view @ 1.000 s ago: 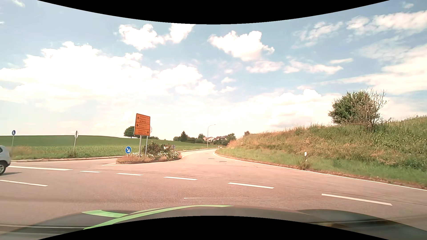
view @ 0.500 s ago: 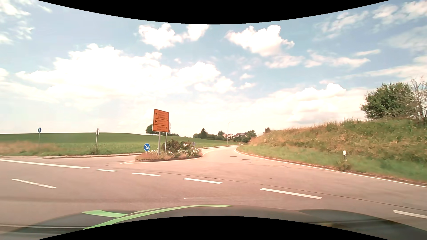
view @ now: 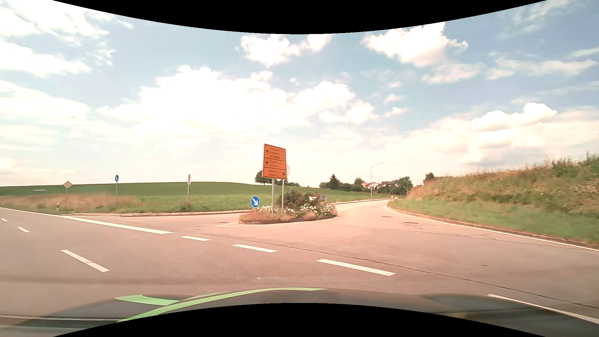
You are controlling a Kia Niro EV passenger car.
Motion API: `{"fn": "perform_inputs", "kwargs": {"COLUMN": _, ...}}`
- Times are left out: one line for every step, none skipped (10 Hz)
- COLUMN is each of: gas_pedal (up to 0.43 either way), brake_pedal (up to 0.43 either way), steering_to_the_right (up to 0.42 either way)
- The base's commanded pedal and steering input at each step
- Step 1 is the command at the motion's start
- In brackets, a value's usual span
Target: Follow the waypoints while adhering to traffic rules and regulations
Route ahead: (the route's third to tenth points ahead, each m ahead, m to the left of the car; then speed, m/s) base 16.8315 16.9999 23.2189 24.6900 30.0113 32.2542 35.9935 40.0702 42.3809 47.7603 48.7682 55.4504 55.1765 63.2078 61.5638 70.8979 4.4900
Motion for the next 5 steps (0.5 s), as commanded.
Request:
{"fn": "perform_inputs", "kwargs": {"gas_pedal": 0.378, "brake_pedal": 0.000, "steering_to_the_right": -0.419}}
{"fn": "perform_inputs", "kwargs": {"gas_pedal": 0.378, "brake_pedal": 0.000, "steering_to_the_right": -0.419}}
{"fn": "perform_inputs", "kwargs": {"gas_pedal": 0.378, "brake_pedal": 0.000, "steering_to_the_right": -0.418}}
{"fn": "perform_inputs", "kwargs": {"gas_pedal": 0.378, "brake_pedal": 0.000, "steering_to_the_right": -0.414}}
{"fn": "perform_inputs", "kwargs": {"gas_pedal": 0.378, "brake_pedal": 0.000, "steering_to_the_right": -0.406}}
